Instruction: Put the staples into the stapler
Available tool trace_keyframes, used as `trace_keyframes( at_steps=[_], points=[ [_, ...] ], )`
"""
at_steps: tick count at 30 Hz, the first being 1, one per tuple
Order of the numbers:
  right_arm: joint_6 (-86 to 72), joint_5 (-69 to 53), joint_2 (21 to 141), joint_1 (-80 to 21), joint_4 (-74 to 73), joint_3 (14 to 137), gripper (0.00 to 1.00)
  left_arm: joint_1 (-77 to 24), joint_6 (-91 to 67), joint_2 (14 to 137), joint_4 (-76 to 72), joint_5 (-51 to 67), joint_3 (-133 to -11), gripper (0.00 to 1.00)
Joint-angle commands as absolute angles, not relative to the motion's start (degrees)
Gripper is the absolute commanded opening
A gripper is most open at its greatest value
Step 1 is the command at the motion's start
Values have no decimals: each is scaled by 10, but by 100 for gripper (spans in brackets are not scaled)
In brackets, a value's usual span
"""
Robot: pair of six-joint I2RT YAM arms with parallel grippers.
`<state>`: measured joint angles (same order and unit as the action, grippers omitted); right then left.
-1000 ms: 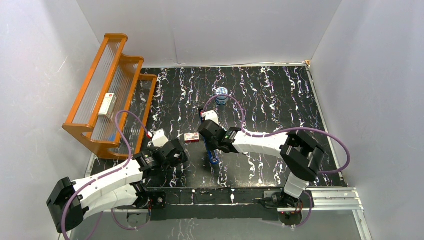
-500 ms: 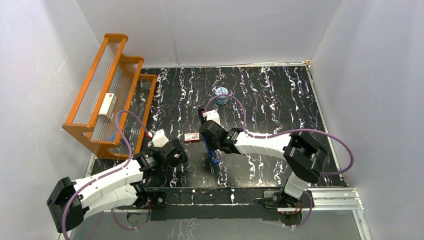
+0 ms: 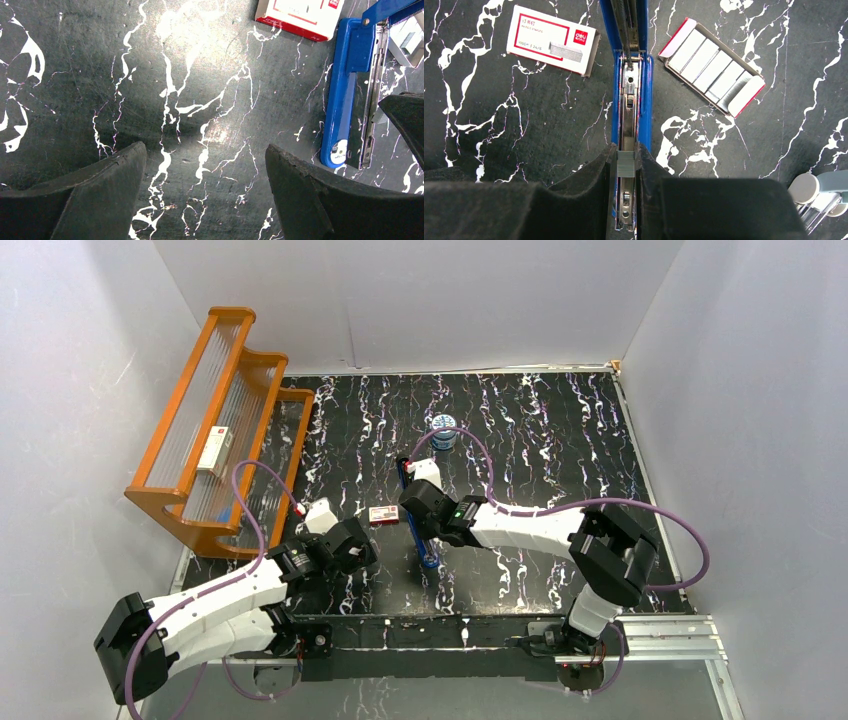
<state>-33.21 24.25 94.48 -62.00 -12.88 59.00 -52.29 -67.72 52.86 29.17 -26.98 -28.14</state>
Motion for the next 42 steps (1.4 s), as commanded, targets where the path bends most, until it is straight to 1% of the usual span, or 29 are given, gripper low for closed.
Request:
trace_keyframes(
  at_steps=[1,20,25,34,42],
  points=[
    [-333,250,940,-622,-108,586,25,-520,-678,528,296,-288,-296,86],
    [-329,234,957,-622,-117,595,25,-521,-679,530,296,-288,-294,86],
    [-316,224,949,-622,-109,586,31,-521,-678,529,295,-288,-294,86],
    [-310,219,941,-622,-110,580,32,-520,-677,535,290,-287,-295,86],
    [-306,232,932,-622,-111,596,39,-521,-674,538,291,-287,-300,86]
  ],
)
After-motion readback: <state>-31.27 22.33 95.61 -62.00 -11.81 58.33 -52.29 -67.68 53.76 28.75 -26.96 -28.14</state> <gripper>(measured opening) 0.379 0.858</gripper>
